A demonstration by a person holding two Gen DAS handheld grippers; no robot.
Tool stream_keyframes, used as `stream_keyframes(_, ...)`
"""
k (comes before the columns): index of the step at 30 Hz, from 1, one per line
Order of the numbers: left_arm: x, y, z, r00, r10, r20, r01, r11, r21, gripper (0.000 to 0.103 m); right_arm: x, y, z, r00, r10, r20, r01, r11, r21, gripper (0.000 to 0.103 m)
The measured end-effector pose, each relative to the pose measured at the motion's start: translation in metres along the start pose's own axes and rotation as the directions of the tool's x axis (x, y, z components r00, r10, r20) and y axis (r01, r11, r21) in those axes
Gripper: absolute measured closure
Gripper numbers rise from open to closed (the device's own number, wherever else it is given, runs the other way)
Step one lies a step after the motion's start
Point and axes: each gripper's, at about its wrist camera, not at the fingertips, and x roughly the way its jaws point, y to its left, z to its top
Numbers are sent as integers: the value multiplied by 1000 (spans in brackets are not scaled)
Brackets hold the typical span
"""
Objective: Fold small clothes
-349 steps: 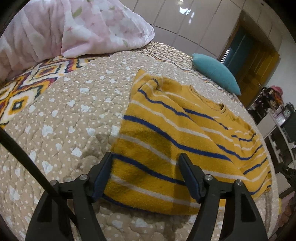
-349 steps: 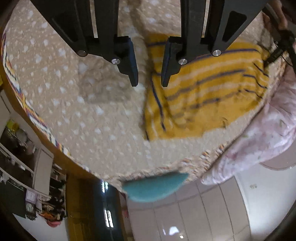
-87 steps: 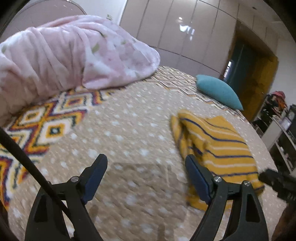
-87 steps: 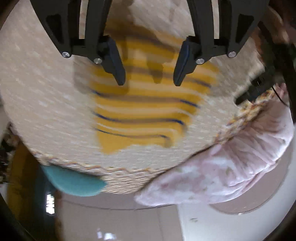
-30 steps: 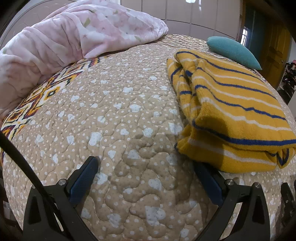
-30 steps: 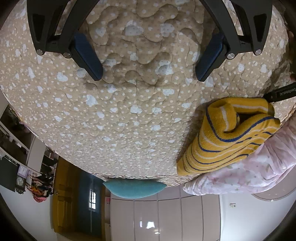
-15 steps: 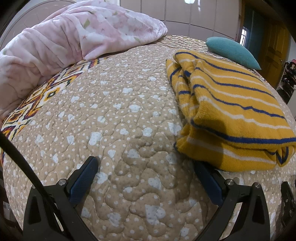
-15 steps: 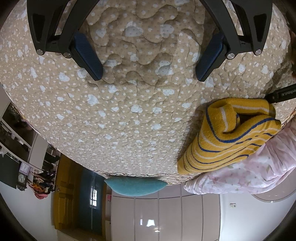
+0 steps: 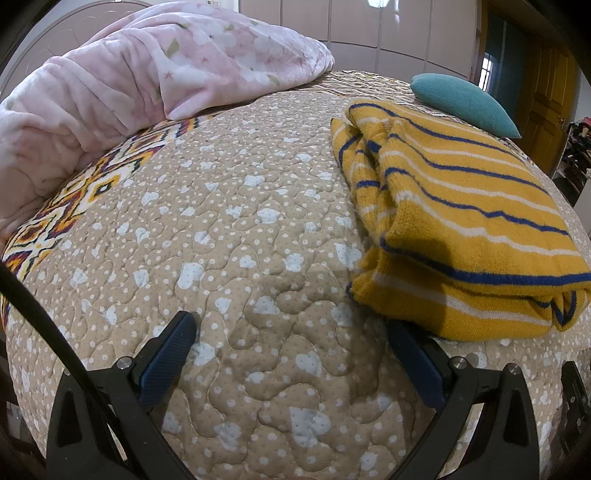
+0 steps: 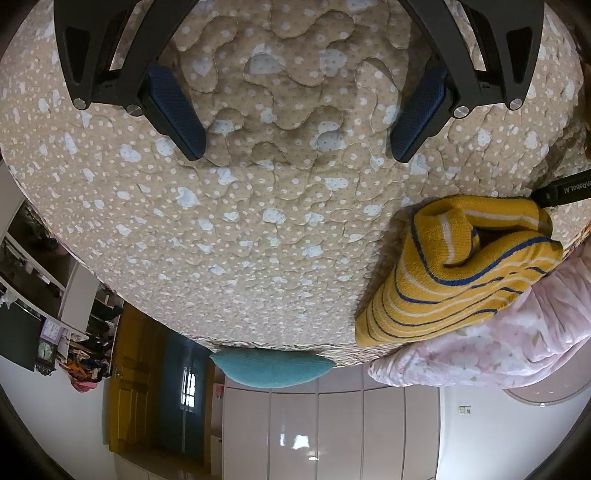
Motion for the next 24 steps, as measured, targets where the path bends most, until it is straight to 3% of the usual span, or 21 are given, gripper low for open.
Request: stream_keyframes(24, -3, -1, 0, 1000, 0, 6, 0, 1000, -1, 0, -3, 3, -2, 1000, -23, 16, 23, 1000, -11, 0)
